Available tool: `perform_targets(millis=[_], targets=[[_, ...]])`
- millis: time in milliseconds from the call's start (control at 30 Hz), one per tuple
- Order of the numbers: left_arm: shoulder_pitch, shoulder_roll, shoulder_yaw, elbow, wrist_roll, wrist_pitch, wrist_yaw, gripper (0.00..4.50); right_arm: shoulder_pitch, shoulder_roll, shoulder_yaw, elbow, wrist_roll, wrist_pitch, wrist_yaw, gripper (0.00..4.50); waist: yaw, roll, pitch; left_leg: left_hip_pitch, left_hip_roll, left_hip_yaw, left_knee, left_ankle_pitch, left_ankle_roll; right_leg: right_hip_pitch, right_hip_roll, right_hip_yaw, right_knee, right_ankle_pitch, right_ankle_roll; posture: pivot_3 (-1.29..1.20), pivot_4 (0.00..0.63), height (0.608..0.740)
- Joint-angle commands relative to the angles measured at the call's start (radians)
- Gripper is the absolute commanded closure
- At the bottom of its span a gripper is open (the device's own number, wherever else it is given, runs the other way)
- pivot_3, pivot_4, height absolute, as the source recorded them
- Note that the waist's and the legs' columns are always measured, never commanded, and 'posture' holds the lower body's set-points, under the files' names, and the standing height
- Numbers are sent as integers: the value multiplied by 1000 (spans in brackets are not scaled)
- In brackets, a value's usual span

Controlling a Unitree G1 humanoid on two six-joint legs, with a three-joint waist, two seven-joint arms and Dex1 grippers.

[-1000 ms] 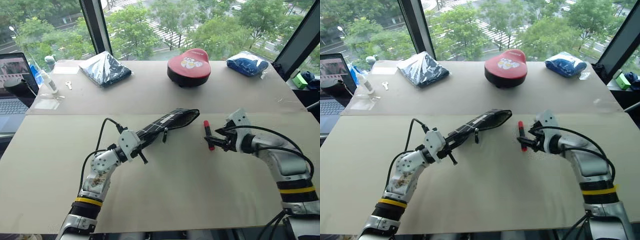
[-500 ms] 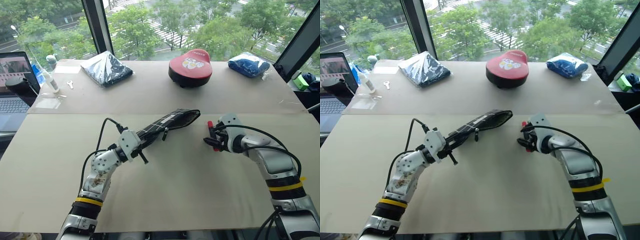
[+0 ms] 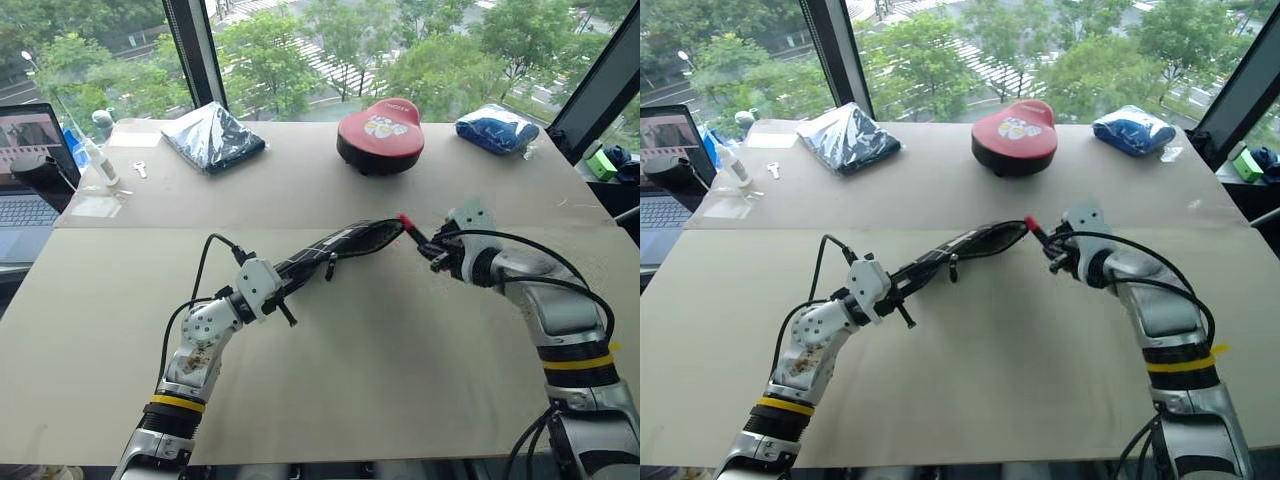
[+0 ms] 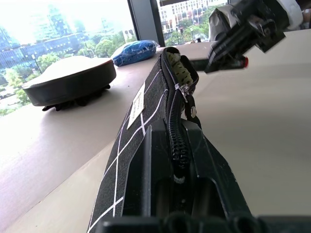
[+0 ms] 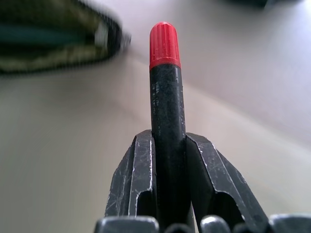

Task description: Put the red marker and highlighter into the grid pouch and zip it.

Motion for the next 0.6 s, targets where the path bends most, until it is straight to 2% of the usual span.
perform_targets(millis=[33, 167, 300, 500, 600], targets=[[-4, 2, 3, -39, -10, 0, -1, 4500, -5, -117, 32, -98, -98, -276, 103, 3997, -1, 0, 0, 0, 0, 0, 0, 0, 0, 0, 0, 0, 0, 0, 0, 0, 150, 740], [-8, 4, 3, -34, -10, -1, -5, 4500, 18, -233, 87, -138, -177, -446, 219, 3997, -3, 0, 0, 1, 1, 0, 0, 0, 0, 1, 1, 0, -1, 0, 1, 0, 150, 740], [-9, 3, 1, -33, -11, -2, -8, 4500, 31, -284, 132, -157, -245, -534, 277, 3997, -2, 0, 0, 1, 2, 1, 0, 0, -1, 1, 1, 0, -1, 0, 1, 0, 150, 740], [-7, -1, 0, -31, -10, -5, -10, 4500, 28, -285, 161, -133, -336, -610, 291, 3997, -2, 0, 0, 1, 2, 0, 2, 0, -1, 1, 1, 0, 0, 0, 0, 0, 150, 740], [-6, -1, -4, -30, -10, -7, -16, 4500, 13, -248, 182, -116, -366, -626, 281, 3997, -2, 0, 0, 1, 2, 0, 3, 0, -1, 1, 1, 0, 0, 0, 0, 0, 150, 740]])
